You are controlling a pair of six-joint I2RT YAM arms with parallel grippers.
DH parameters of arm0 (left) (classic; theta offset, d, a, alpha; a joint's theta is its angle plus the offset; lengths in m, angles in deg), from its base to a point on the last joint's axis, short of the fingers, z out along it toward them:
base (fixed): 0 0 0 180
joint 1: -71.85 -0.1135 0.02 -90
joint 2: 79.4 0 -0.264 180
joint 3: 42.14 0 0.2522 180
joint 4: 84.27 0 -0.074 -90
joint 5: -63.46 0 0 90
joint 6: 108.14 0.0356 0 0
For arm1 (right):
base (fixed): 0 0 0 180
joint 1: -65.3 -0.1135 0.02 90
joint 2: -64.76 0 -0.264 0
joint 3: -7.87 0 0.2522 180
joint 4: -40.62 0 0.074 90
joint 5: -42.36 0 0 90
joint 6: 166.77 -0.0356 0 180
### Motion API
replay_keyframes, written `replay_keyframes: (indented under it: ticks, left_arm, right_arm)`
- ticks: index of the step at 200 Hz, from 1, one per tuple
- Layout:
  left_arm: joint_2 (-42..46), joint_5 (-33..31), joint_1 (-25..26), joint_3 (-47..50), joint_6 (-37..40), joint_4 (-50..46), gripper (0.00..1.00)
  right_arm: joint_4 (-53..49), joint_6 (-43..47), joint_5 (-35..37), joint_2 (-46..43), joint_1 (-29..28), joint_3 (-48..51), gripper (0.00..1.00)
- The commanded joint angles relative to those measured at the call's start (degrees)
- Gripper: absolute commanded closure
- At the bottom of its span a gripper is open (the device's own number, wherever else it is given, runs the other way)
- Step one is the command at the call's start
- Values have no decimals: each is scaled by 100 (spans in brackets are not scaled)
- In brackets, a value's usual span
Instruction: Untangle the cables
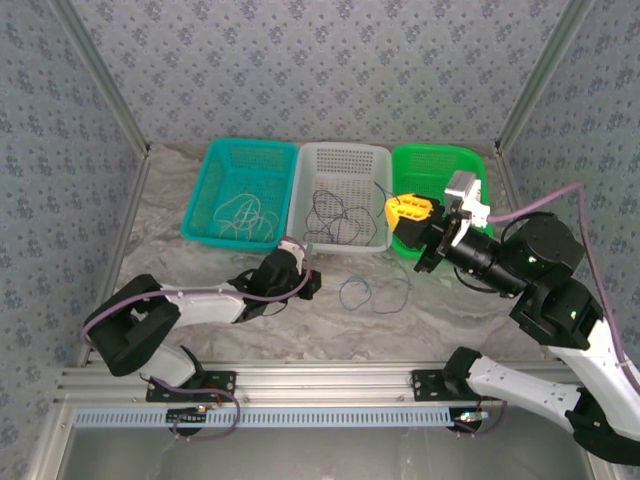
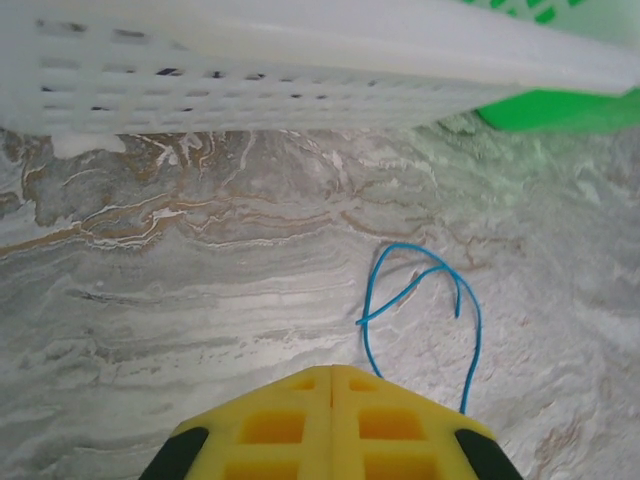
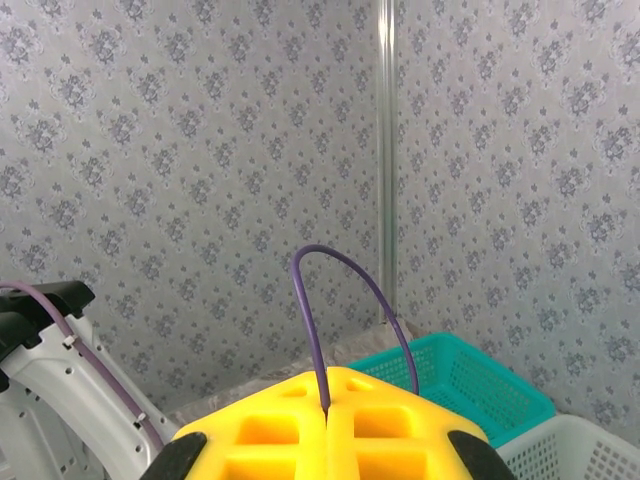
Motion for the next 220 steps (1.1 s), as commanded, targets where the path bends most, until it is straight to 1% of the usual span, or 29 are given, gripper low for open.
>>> replay_keyframes:
  ticks: [1,36,53,76,100,142,159,187,206,220]
  left_arm:
    - [-107,90,29,-26,-62,76,100]
    - [-93,48,35,-61,-85,14,99]
    - [1,22,33,-71,-51,-64,90]
    - [189,-61,30,-52,12,-196,75]
    - [361,-152,39,21,77,-256,65]
    - [651,-240,49,264,52,-270,55]
    - [813,-307,48,383,45,-287,52]
    - [1104,-440,47,523,59,-408,50]
    - [1300,-517,48,597,103,-475,46]
    - [1428,-572,47,655,137,-506,42]
  right_arm:
    - [349,75,93,-20,30,-51,97]
    - [331,102,34,191,32,-179,97]
    - [336,224,144,315,37,-248,97]
    - [350,440,383,585,102,-369,96]
    - [511,609,431,993,259,-531,96]
    - [780,623,155,1890,778,-929,95]
    - [900,563,43,2268,1051,-1045,95]
    - [1287,94,-377,2817,1601,-1116,96]
    - [1271,-185,-542,3252,1924,-1226,96]
    - [1247,-412,-794,3570,2133,-1219,96]
